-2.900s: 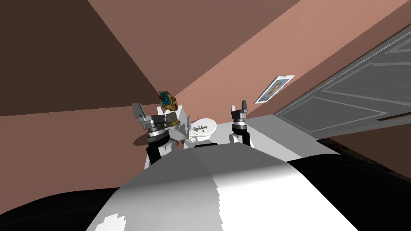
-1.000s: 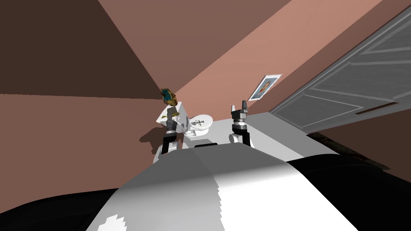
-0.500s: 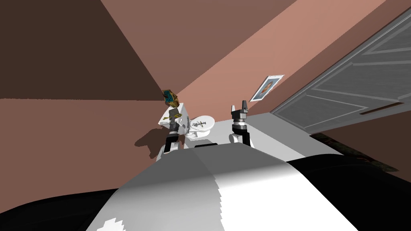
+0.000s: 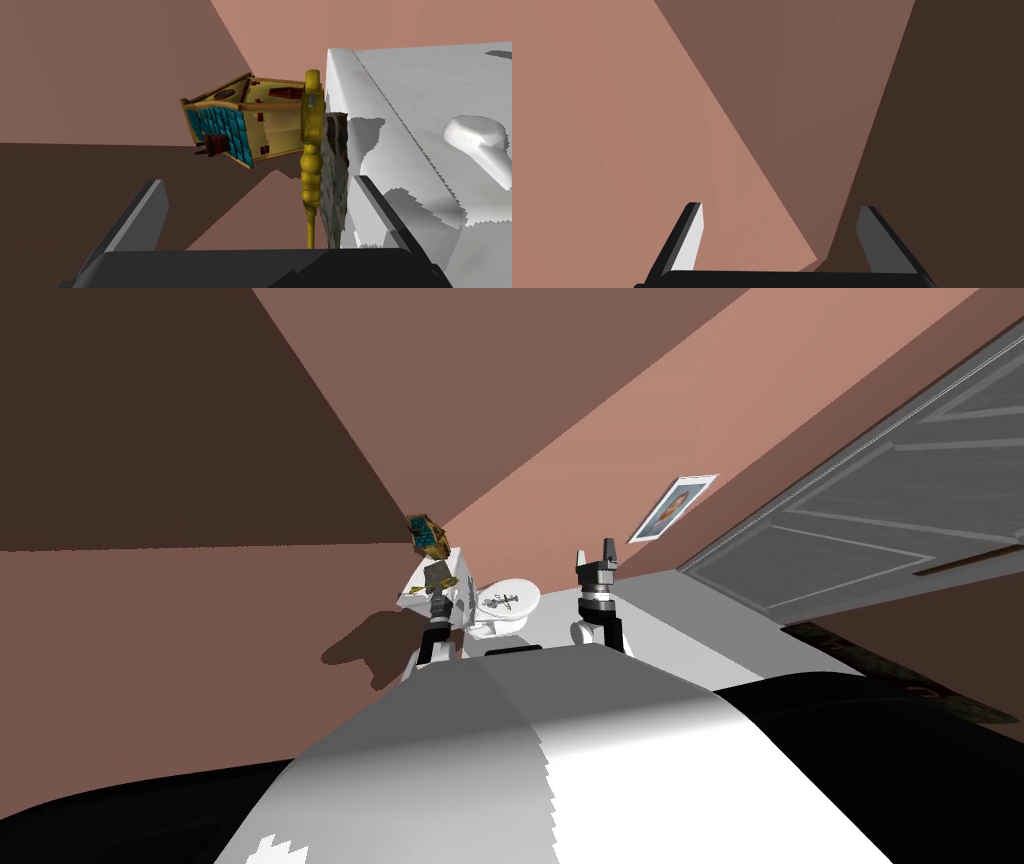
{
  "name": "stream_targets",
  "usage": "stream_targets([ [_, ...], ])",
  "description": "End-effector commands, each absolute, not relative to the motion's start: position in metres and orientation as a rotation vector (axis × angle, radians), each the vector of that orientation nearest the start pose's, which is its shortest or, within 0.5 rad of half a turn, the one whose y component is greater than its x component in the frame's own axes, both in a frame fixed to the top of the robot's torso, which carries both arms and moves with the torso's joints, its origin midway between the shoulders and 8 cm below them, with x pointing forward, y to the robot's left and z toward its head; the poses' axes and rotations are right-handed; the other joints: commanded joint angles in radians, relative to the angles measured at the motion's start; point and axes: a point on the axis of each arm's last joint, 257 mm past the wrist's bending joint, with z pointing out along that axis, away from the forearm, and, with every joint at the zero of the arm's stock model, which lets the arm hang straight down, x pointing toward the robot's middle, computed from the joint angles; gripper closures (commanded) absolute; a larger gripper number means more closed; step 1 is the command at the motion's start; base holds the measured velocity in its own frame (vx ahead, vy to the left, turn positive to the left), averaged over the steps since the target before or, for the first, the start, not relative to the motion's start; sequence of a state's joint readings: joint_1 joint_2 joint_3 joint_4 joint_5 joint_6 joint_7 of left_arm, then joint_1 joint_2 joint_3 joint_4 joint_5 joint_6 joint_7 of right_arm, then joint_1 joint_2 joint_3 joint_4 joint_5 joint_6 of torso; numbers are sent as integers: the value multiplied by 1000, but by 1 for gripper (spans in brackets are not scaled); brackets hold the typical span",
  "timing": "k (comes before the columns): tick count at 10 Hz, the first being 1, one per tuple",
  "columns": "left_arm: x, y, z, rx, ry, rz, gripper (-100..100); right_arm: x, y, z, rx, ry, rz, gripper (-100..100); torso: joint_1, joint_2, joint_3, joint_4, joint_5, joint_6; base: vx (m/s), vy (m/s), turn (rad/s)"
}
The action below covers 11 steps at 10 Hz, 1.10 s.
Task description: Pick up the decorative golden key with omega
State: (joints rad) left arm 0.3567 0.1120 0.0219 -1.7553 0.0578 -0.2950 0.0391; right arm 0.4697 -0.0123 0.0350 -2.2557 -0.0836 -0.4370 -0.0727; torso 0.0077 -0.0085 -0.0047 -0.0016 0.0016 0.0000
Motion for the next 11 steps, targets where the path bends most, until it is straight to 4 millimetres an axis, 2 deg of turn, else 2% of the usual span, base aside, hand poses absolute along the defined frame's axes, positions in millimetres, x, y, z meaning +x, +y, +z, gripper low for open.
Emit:
stream_targets([
  [1, 436, 301, -239, -1196, 1036, -1183, -100, 362, -274, 11, 784, 593, 1455, 0, 0, 0, 0, 0, 0, 0, 153, 124, -18],
  [4, 436, 296, -245, -1226, 1023, -1196, -100, 362, -274, 11, 784, 593, 1455, 0, 0, -2, -1, 0, 0, -1, 82, 64, -8],
  [5, 436, 295, -245, -1228, 1022, -1199, 0, 362, -274, 11, 784, 593, 1455, 0, 0, -1, -1, 0, -1, -1, 0, 0, 0],
  [6, 436, 296, -236, -1219, 1017, -1199, -100, 362, -274, 11, 784, 593, 1455, 0, 0, -1, -1, 0, -1, -1, 40, -5, -11],
  [7, 436, 297, -231, -1214, 1015, -1200, -100, 362, -274, 11, 784, 593, 1455, 0, 0, -2, -1, 0, -1, -1, 62, -10, -10],
  [8, 437, 296, -234, -1216, 1015, -1200, -100, 362, -274, 11, 784, 593, 1455, 0, 0, -4, -2, -1, -1, -1, 26, -5, -1],
  [9, 437, 296, -233, -1216, 1016, -1200, 100, 362, -274, 11, 784, 593, 1455, 0, 0, -3, -2, 0, -1, -1, 0, 0, 0],
  [11, 436, 296, -238, -1227, 1024, -1194, 100, 362, -274, 11, 784, 593, 1455, 0, -1, 2, 2, 3, -3, -1, 3, 2, 2],
])
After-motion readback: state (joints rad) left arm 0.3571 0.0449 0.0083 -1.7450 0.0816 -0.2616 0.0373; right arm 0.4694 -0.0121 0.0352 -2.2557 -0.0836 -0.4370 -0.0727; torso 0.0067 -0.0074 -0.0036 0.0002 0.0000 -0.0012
